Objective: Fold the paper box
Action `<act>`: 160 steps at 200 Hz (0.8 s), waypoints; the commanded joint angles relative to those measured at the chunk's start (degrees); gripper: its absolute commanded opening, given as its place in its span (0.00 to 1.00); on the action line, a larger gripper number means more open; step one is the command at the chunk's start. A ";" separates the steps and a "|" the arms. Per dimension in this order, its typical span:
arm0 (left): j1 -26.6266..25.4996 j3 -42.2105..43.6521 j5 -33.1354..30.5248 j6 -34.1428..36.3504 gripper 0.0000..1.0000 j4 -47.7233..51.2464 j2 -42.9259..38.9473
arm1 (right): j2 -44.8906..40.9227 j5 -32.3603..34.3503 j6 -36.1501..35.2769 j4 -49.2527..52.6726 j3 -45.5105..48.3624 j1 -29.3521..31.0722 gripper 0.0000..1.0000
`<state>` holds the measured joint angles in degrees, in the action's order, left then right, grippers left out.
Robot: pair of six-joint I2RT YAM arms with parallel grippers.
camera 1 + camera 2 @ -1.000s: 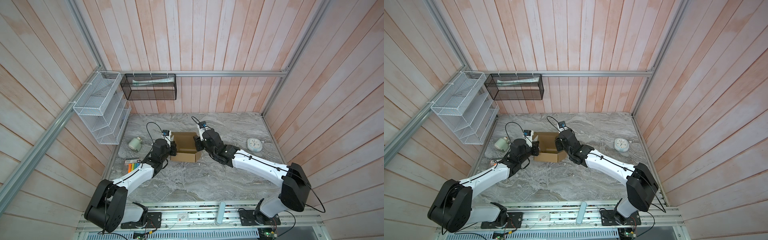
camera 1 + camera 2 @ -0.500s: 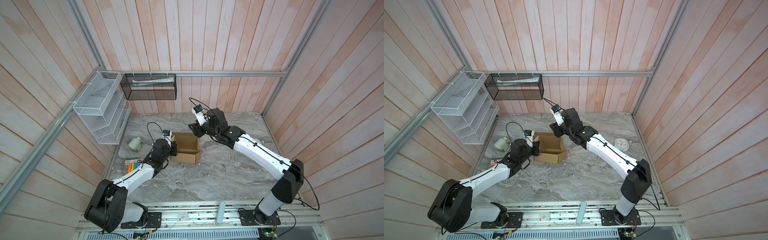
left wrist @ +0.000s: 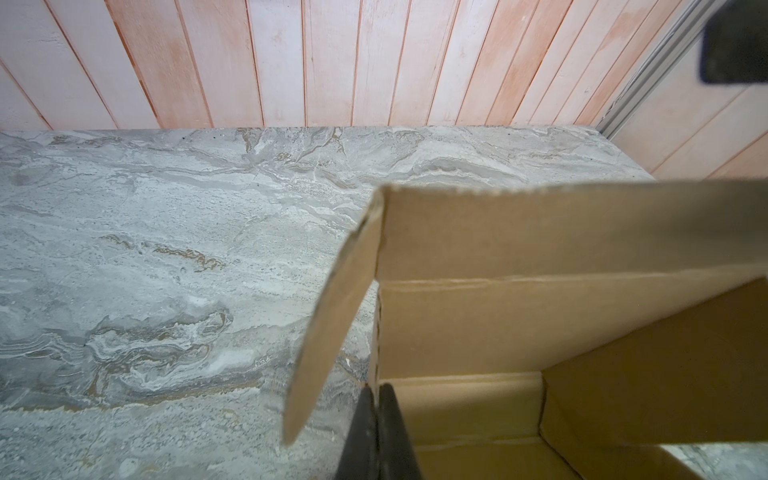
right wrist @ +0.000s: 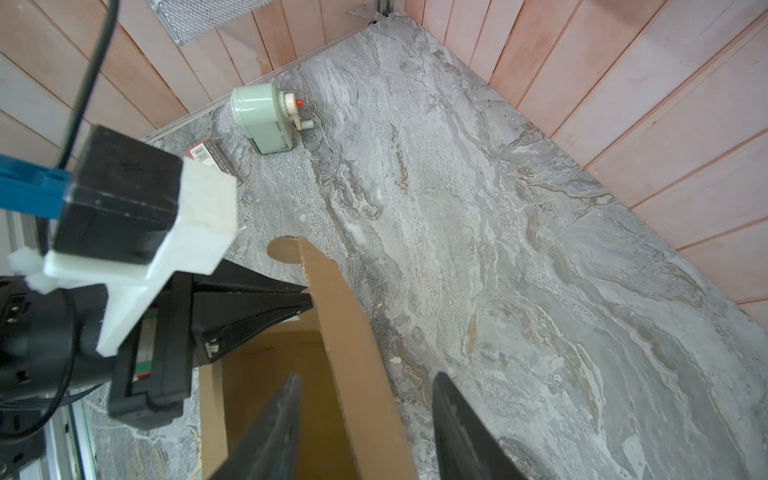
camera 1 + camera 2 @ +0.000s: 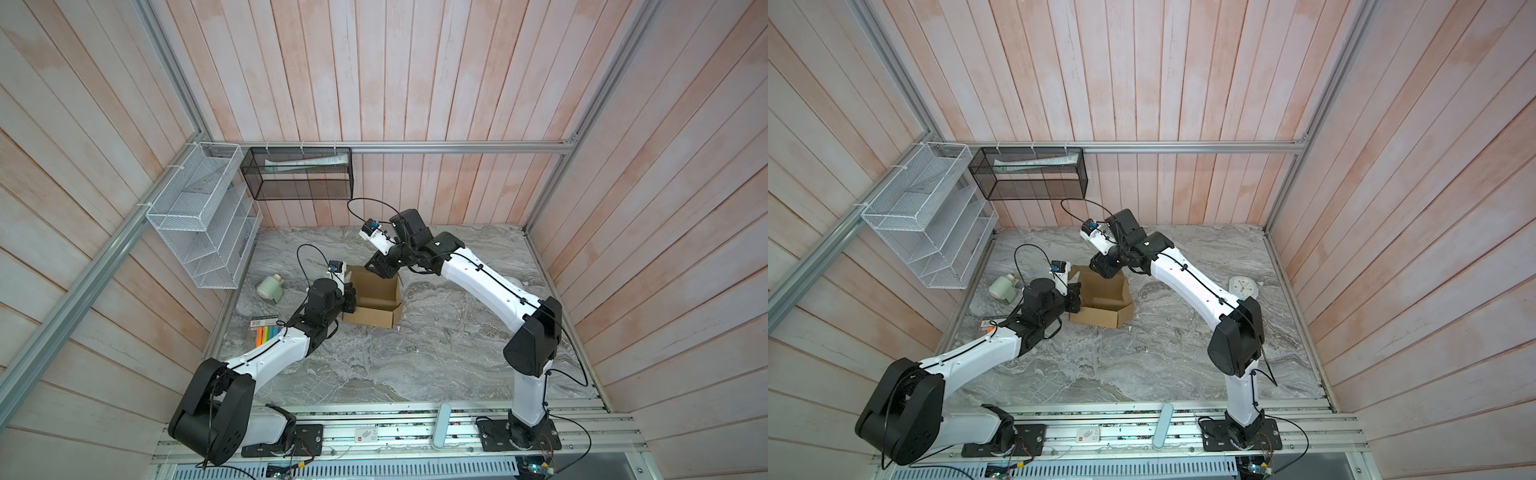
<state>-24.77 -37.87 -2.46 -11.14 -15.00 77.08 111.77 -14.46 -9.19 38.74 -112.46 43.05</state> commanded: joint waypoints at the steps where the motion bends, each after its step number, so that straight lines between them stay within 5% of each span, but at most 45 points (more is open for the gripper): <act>1: -0.36 0.42 -1.23 1.12 0.00 1.12 0.08 | 1.59 -2.33 -1.05 3.33 -1.70 0.27 0.51; 160: -2.47 2.19 -4.74 0.87 0.00 0.32 -1.58 | 3.43 -1.21 -1.62 3.20 3.52 3.25 0.28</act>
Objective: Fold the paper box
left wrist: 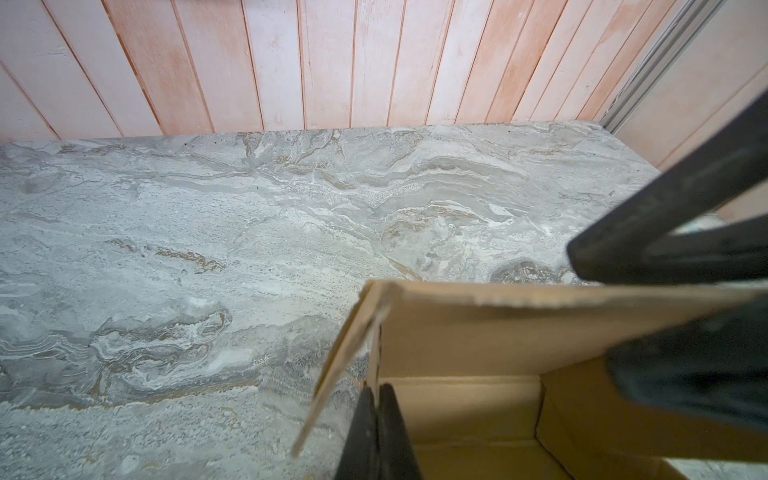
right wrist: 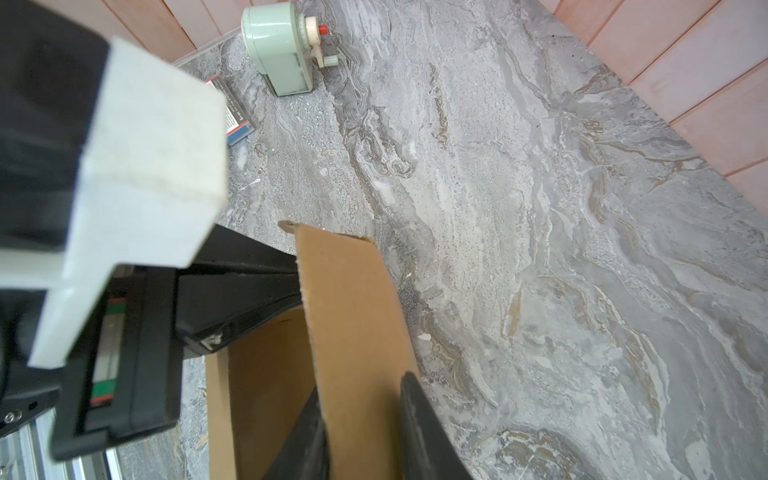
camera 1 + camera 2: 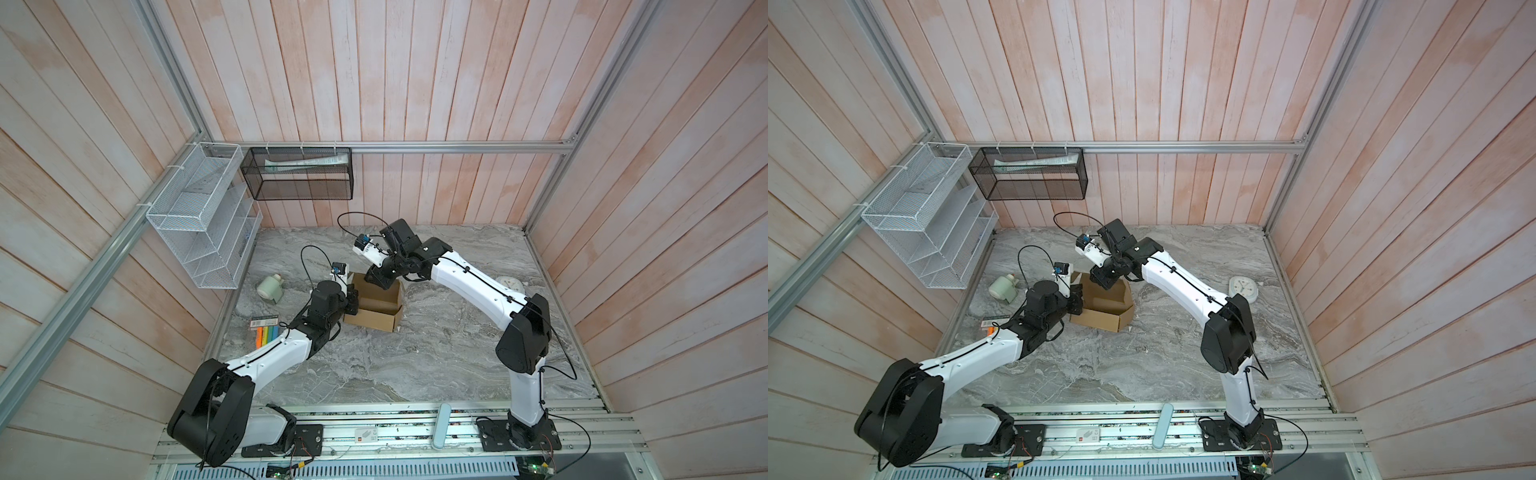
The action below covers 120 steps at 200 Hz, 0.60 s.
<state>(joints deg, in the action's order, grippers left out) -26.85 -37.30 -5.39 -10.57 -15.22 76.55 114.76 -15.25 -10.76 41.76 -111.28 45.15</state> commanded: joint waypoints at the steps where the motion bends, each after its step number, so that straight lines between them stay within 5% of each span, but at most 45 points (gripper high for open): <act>1: -0.39 1.66 -1.81 0.25 0.00 0.50 -1.06 | 0.40 -0.41 -0.05 0.13 2.45 1.16 0.28; 120: -0.83 7.06 -3.86 -3.04 0.00 0.35 -5.94 | -6.03 3.56 3.30 -7.84 15.40 4.02 0.15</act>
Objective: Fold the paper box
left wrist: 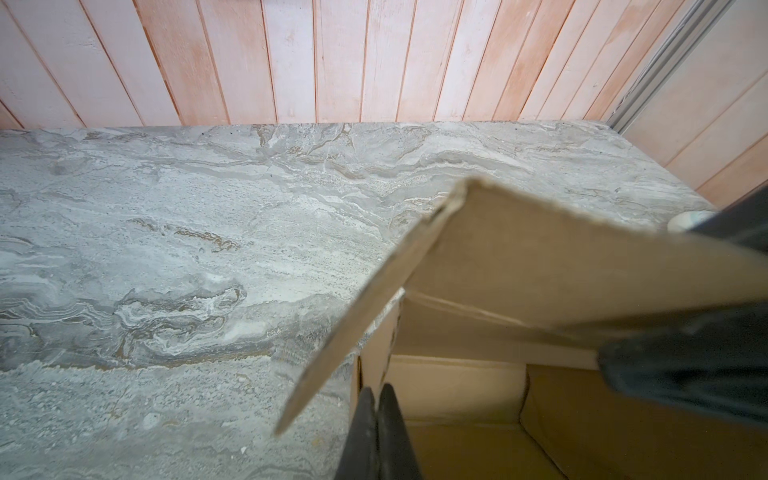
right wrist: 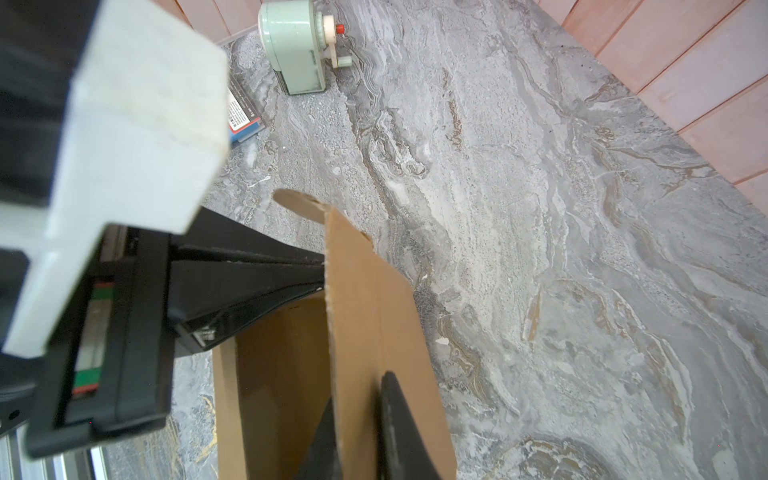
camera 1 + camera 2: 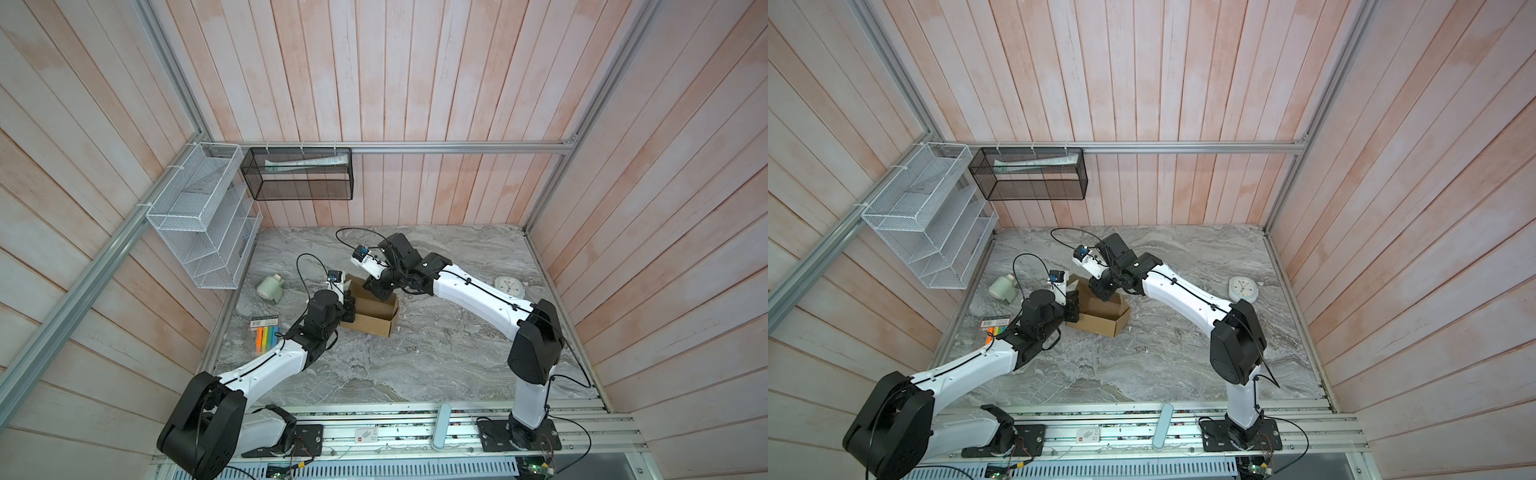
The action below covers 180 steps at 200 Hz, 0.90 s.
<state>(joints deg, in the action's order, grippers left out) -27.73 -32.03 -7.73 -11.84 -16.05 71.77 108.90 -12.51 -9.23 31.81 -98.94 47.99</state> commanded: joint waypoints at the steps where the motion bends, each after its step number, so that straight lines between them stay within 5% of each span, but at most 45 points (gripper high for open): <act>1: 0.04 1.79 -1.51 -1.87 0.00 1.15 -1.22 | -0.18 0.87 1.77 2.06 3.18 1.20 0.15; 69: -0.19 6.06 -2.10 -5.62 0.04 0.66 -4.06 | -0.01 3.05 3.04 -0.27 7.50 4.92 0.13; 180: -0.22 10.38 -3.65 -9.54 0.29 4.92 -11.74 | 0.17 3.11 3.51 -1.41 10.06 5.89 0.13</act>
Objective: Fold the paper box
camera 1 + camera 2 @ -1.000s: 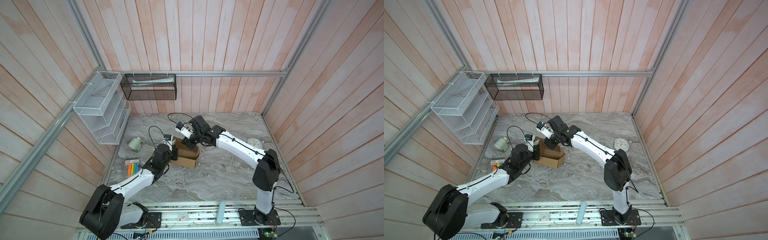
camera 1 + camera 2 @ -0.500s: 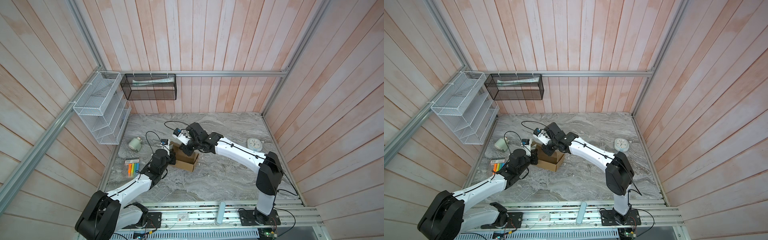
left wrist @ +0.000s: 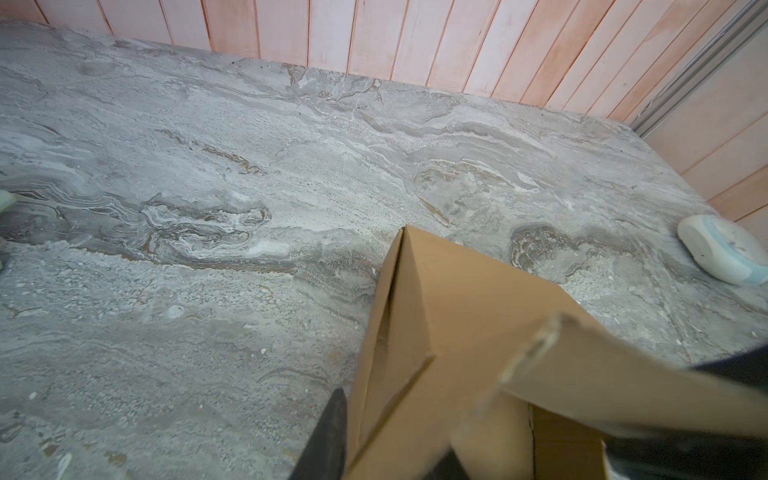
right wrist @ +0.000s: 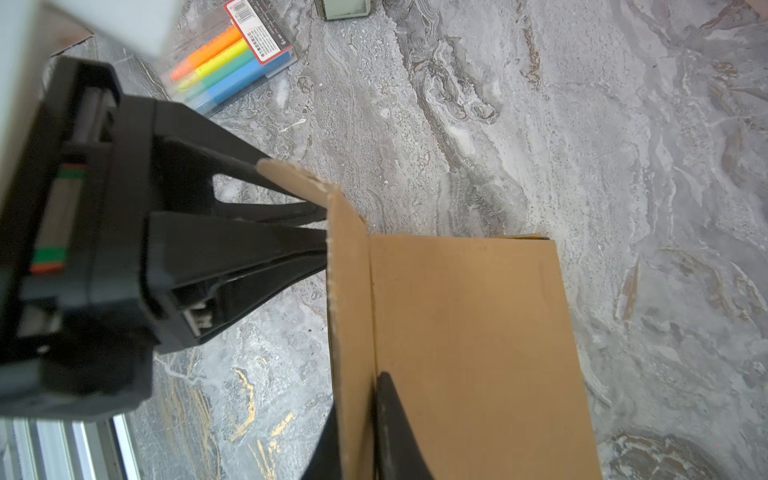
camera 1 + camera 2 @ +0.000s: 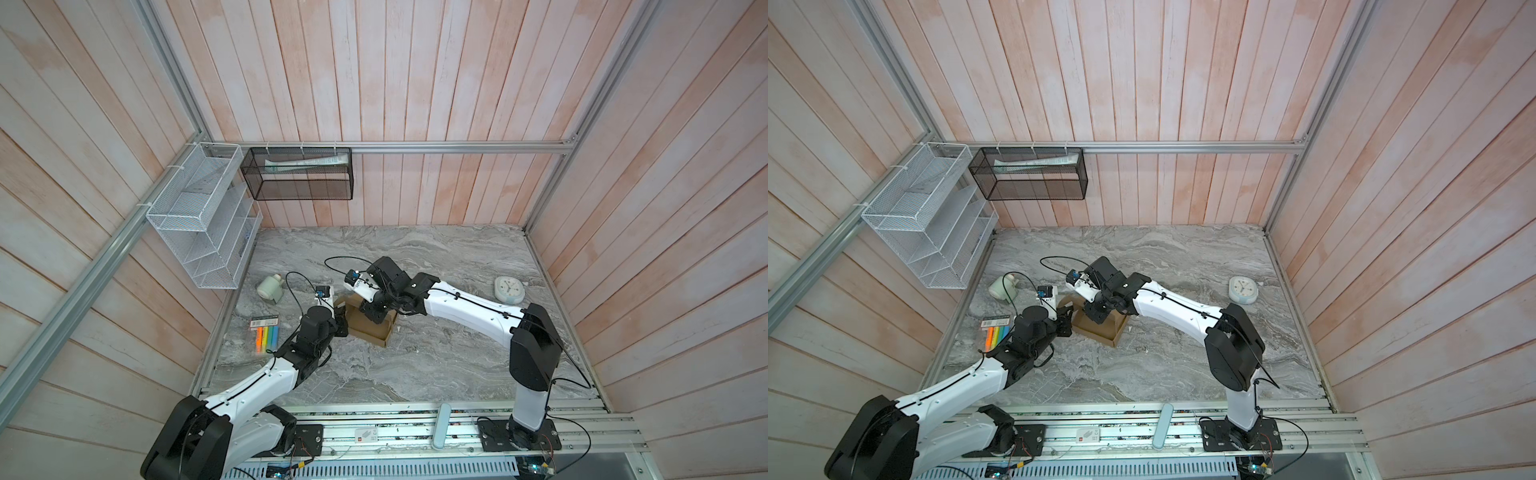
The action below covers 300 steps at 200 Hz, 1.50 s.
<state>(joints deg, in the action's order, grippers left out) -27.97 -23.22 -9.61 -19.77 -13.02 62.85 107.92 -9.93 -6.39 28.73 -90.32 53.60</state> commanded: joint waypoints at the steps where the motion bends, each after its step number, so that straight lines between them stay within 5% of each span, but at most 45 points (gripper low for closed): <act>1: 0.02 1.59 -1.84 -1.73 0.29 1.96 -3.00 | 1.15 0.53 0.72 1.68 1.50 0.27 0.13; 56: 0.02 1.35 -5.08 -4.68 0.32 7.80 -9.85 | 0.63 0.71 2.22 0.59 3.64 0.69 0.19; 119: 1.10 -2.61 -6.01 -3.93 0.38 13.20 -12.56 | -3.28 -0.24 6.04 -4.90 8.16 0.71 0.39; 224: 7.58 -13.95 6.77 -1.57 0.42 16.70 -4.34 | -16.95 0.92 14.43 -17.52 19.46 0.62 0.56; 300: 8.01 -23.13 16.31 4.04 0.43 19.63 6.41 | -26.04 14.91 31.97 -16.70 26.93 -2.92 0.60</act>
<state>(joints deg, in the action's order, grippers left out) -20.36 -43.05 1.78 -19.03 4.75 66.43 84.77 -0.78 16.88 10.57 -65.56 52.12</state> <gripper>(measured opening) 0.432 0.595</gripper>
